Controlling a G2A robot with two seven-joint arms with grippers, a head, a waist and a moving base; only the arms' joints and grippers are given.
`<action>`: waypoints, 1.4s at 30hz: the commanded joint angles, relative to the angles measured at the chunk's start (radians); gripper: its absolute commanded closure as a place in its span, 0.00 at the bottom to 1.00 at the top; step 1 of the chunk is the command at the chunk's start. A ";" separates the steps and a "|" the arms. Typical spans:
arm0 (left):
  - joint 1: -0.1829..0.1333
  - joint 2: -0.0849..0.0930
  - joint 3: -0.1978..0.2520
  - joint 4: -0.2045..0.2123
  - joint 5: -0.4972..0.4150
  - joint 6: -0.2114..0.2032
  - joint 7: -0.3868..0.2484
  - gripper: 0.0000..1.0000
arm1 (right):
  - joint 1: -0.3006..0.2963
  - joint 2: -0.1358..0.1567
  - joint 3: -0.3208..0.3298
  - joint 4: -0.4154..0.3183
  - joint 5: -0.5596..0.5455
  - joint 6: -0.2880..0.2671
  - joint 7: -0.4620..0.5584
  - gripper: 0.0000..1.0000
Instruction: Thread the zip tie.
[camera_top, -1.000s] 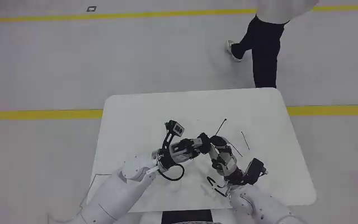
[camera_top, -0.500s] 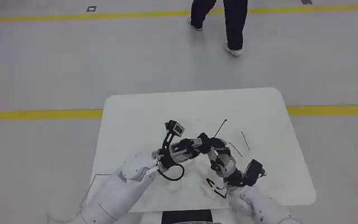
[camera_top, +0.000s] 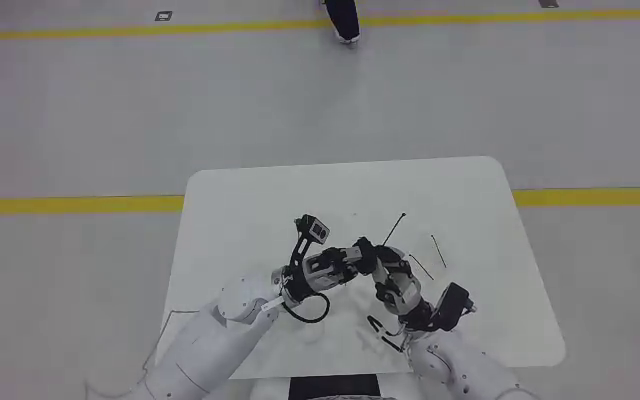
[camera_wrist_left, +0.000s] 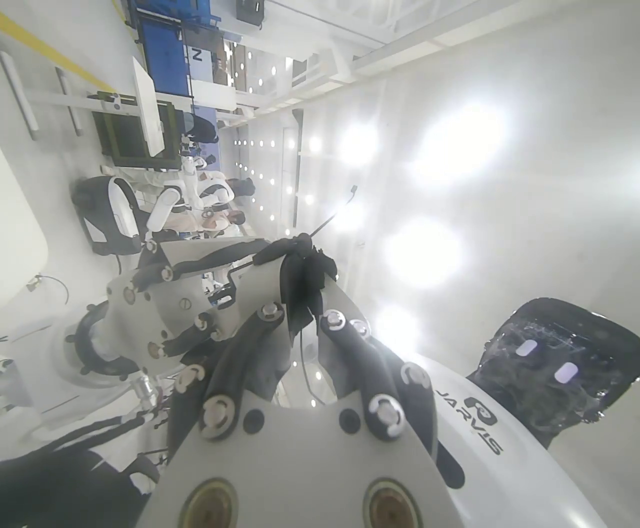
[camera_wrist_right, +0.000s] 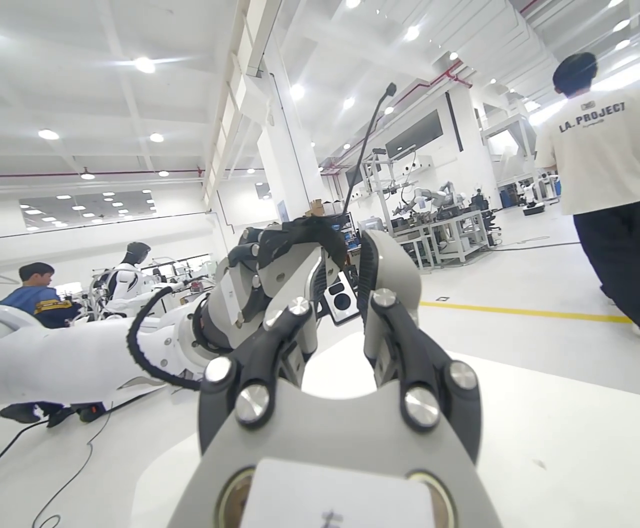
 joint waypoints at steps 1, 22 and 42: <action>0.000 0.000 0.000 0.000 0.000 0.000 0.000 1.00 | -0.001 -0.002 0.003 -0.001 -0.002 -0.002 0.002 0.83; 0.000 0.000 0.000 0.000 0.000 0.000 0.000 1.00 | -0.010 -0.028 0.036 -0.005 -0.033 -0.014 0.021 0.89; 0.000 0.000 0.000 0.000 0.000 0.000 0.000 1.00 | -0.030 -0.046 0.071 -0.018 -0.067 -0.014 0.033 0.89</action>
